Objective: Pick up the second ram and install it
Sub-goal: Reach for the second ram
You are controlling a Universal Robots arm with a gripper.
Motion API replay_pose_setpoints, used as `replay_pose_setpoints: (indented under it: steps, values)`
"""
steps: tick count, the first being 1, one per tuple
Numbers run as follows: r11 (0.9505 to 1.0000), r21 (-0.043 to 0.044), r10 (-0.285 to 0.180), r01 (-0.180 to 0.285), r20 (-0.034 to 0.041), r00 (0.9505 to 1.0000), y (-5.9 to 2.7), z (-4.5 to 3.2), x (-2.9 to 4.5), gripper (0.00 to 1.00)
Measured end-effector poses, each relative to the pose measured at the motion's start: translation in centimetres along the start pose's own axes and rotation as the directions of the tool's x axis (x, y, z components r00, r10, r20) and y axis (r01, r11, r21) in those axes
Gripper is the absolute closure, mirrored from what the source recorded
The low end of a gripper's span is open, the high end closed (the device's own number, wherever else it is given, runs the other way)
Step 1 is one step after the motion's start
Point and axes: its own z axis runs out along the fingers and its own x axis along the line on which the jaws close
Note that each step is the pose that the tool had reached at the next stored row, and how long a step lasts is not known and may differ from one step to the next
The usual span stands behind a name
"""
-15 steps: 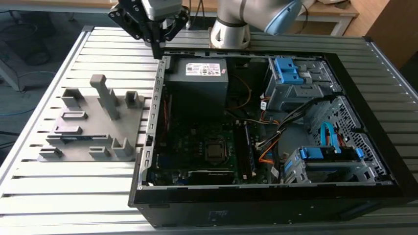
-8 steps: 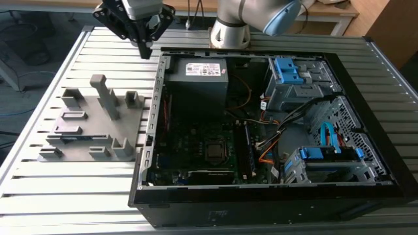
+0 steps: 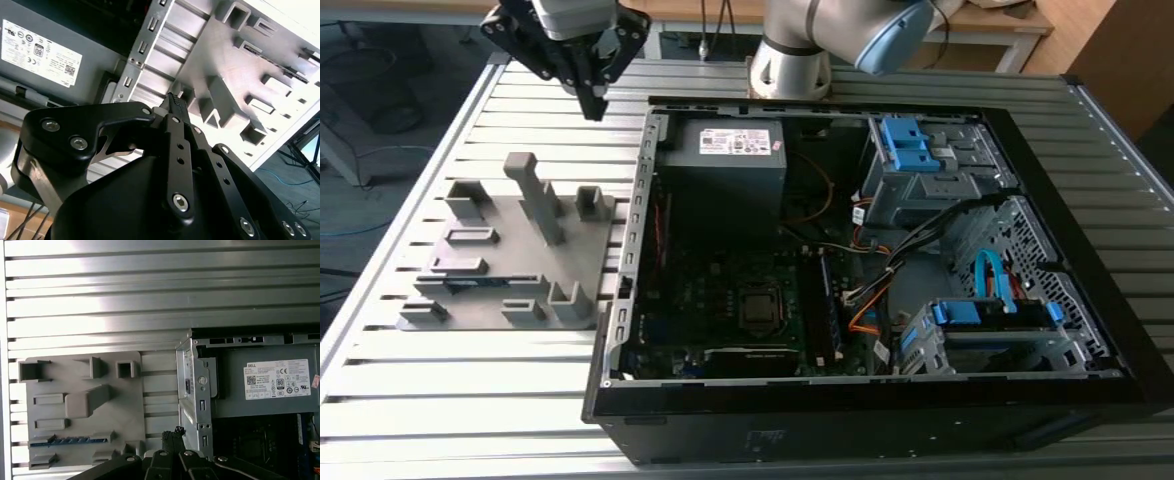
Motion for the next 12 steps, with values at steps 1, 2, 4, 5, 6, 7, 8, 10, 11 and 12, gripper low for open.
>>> replay_pose_setpoints:
  steps: [1,2,4,5,6,7,8,10,11,12]
  values:
    - [1.0000,0.0000,0.000,0.000,0.0000,1.0000,-0.02,0.00,0.26,0.90]
    - [1.0000,0.0000,0.000,0.000,0.0000,1.0000,-0.04,-0.01,0.54,0.90]
    - [1.0000,0.0000,0.000,0.000,0.0000,1.0000,-0.08,-0.02,1.05,0.90]
    - [1.0000,0.0000,0.000,0.000,0.0000,1.0000,-0.10,-0.02,1.33,0.90]
    - [1.0000,0.0000,0.000,0.000,0.0001,1.0000,-0.12,-0.03,1.59,0.90]
    - [1.0000,0.0000,0.000,0.000,0.0000,1.0000,-0.14,-0.03,1.86,0.90]
    - [1.0000,0.0000,0.000,0.000,0.0000,1.0000,-0.16,-0.04,2.14,0.90]
    - [1.0000,0.0000,0.000,0.000,0.0001,1.0000,-0.20,-0.05,2.69,0.90]
    - [1.0000,0.0001,0.000,0.000,0.0001,1.0000,-0.22,-0.06,2.93,0.90]
    - [1.0000,0.0000,0.000,0.000,0.0000,1.0000,-0.24,-0.07,3.18,0.90]
